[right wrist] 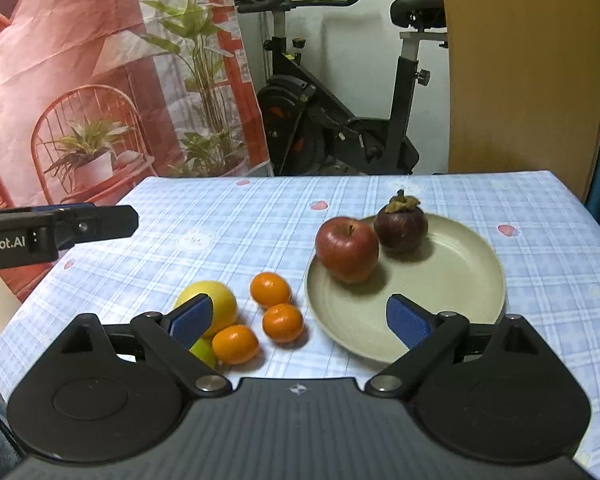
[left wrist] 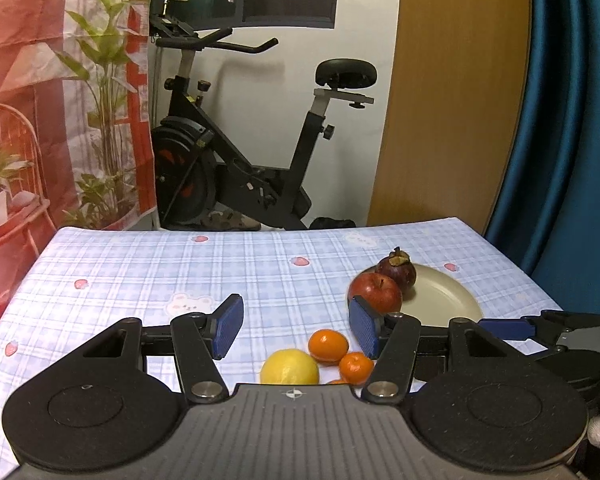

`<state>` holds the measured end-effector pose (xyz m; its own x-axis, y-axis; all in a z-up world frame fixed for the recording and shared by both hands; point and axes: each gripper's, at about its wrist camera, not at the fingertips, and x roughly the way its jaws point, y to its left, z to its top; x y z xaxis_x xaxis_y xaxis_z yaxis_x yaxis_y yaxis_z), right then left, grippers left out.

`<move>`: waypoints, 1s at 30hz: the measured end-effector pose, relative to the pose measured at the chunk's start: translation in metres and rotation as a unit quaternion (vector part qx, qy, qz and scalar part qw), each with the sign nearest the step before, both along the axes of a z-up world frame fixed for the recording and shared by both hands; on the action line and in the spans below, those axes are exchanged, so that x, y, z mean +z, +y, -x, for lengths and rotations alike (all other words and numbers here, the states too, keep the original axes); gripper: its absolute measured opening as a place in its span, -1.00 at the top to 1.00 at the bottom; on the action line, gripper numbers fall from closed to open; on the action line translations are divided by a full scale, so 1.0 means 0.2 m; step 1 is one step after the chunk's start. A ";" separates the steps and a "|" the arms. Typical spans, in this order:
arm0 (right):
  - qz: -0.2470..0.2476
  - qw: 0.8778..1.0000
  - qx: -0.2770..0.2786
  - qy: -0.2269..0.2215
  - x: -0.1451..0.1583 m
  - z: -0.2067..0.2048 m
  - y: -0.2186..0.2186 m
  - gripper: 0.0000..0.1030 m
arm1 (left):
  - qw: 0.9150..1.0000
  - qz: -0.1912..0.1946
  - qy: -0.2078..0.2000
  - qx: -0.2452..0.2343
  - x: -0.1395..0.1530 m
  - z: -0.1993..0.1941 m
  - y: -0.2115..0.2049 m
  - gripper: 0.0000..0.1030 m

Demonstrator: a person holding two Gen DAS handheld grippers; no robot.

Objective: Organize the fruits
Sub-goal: 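Move the left gripper to the large yellow lemon in the fruit pile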

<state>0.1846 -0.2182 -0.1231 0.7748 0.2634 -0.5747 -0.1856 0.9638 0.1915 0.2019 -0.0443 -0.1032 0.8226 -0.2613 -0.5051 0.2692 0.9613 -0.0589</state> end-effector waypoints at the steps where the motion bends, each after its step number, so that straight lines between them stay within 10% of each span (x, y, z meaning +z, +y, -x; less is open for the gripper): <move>1: -0.003 1.000 0.002 0.002 0.00 0.01 0.00 -0.84 | 1.000 0.002 0.001 0.003 0.00 0.01 0.01 -0.19; 30: -0.002 0.995 0.088 0.037 -0.17 0.15 0.19 -0.54 | 0.995 0.040 0.085 0.034 -0.26 0.12 0.24 -0.19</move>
<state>0.1540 -0.1802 -0.1578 0.6722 0.3936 -0.6271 -0.3362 0.9169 0.2151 0.1778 0.0039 -0.1560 0.7445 -0.2538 -0.6175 0.1840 0.9671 -0.1757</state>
